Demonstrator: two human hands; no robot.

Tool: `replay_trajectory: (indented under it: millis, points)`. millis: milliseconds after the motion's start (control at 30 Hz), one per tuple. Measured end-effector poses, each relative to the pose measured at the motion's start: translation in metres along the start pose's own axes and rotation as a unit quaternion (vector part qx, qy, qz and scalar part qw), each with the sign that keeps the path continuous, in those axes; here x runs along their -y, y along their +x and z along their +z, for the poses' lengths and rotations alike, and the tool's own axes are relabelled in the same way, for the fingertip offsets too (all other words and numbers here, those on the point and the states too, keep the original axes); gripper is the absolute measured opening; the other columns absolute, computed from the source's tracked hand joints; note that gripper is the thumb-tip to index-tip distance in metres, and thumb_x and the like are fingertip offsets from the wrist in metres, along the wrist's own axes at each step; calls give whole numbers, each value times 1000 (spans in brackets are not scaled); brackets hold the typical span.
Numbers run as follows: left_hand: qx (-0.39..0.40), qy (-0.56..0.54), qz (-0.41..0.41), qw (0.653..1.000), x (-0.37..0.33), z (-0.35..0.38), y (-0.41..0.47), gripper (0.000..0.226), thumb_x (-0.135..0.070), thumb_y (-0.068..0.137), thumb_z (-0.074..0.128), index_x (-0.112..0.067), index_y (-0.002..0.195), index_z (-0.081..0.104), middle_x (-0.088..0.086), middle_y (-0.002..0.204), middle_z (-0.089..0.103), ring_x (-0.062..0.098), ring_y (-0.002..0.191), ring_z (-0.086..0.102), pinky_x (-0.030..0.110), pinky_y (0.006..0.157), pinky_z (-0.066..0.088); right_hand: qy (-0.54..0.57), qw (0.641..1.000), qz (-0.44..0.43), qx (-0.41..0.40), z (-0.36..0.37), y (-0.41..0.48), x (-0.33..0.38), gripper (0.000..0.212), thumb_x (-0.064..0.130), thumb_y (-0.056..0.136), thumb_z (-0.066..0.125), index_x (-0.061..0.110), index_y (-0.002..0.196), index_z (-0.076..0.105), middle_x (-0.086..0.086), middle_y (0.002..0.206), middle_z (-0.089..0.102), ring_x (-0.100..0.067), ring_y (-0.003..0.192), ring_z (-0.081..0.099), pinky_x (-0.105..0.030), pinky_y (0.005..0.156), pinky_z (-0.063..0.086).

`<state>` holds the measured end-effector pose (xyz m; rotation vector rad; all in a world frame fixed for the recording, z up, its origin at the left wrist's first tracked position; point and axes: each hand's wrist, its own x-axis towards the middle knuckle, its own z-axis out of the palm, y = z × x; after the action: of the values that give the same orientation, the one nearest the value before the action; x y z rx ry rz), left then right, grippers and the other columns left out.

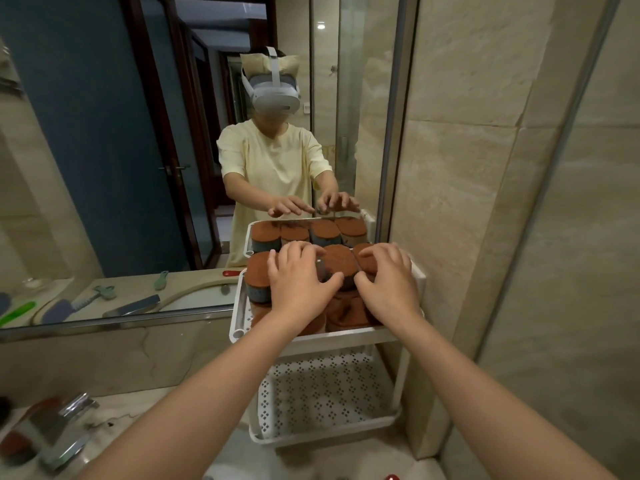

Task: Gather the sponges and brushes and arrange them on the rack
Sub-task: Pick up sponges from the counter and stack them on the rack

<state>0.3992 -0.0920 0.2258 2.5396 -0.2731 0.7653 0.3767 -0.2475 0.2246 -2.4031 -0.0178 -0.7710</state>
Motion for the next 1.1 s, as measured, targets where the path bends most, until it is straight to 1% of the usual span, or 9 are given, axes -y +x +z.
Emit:
replay_trajectory:
  millis: [67, 133, 267, 533, 700, 767, 867, 967, 1100]
  points:
    - [-34, -71, -9, 997, 7, -14, -9, 35, -50, 80, 58, -32, 111, 57, -13, 122, 50, 11, 126, 40, 41, 113, 24, 45, 999, -20, -9, 0, -9, 13, 34, 19, 81, 58, 22, 115, 60, 5, 128, 52, -19, 132, 36, -37, 110, 33]
    - [-58, -148, -24, 987, 17, -31, -20, 22, -40, 81, 57, -35, 103, 59, -18, 114, 50, 4, 112, 47, 35, 100, 40, 80, 996, -37, -7, 3, -17, 29, 36, 16, 82, 58, 22, 118, 60, 6, 128, 53, -17, 129, 39, -29, 109, 31]
    - [-109, -209, -31, 971, 41, -64, -49, 13, -30, 82, 54, -37, 93, 59, -23, 103, 52, -3, 95, 52, 27, 76, 48, 106, 991, -79, 37, 19, -36, 64, 46, 18, 87, 57, 27, 132, 55, 10, 140, 45, -11, 135, 30, -22, 105, 24]
    - [-155, -165, -93, 970, 127, -123, -110, 15, -20, 83, 56, -32, 88, 62, -17, 100, 56, 0, 93, 55, 30, 76, 50, 213, 953, -189, 102, 74, -78, 159, 43, 3, 83, 57, 18, 123, 63, 3, 129, 57, -10, 125, 47, -21, 105, 35]
    - [-161, -134, -145, 967, 187, -158, -144, 15, -20, 84, 56, -34, 88, 61, -18, 99, 55, -1, 92, 55, 30, 76, 50, 255, 934, -199, 153, 121, -108, 214, 40, 1, 80, 57, 18, 116, 64, 5, 123, 57, 1, 115, 46, -2, 97, 27]
    - [-157, -117, -161, 967, 213, -172, -159, 16, -23, 84, 55, -38, 87, 58, -22, 98, 53, -4, 92, 53, 22, 73, 47, 265, 927, -193, 181, 142, -122, 235, 40, 1, 80, 57, 17, 116, 63, 4, 121, 56, -3, 113, 49, -8, 97, 33]
    - [-157, -94, -196, 963, 251, -192, -180, 17, -26, 81, 52, -42, 83, 57, -21, 98, 53, -2, 88, 55, 25, 72, 48, 268, 918, -180, 232, 174, -143, 266, 41, 4, 81, 57, 18, 120, 62, 4, 122, 54, -8, 114, 51, -29, 99, 43]
    - [-152, -76, -225, 959, 289, -212, -199, 17, -27, 79, 50, -43, 81, 56, -22, 96, 53, -2, 85, 56, 26, 71, 49, 264, 909, -170, 272, 204, -161, 296, 43, 9, 83, 56, 23, 123, 59, 8, 126, 50, -4, 112, 50, -30, 99, 43]
    - [-140, -43, -261, 954, 343, -235, -220, 18, -25, 79, 52, -42, 81, 56, -24, 95, 53, -7, 82, 55, 19, 71, 45, 261, 895, -170, 321, 245, -182, 337, 44, 15, 84, 58, 26, 126, 56, 8, 128, 47, 5, 96, 51, -23, 90, 43]
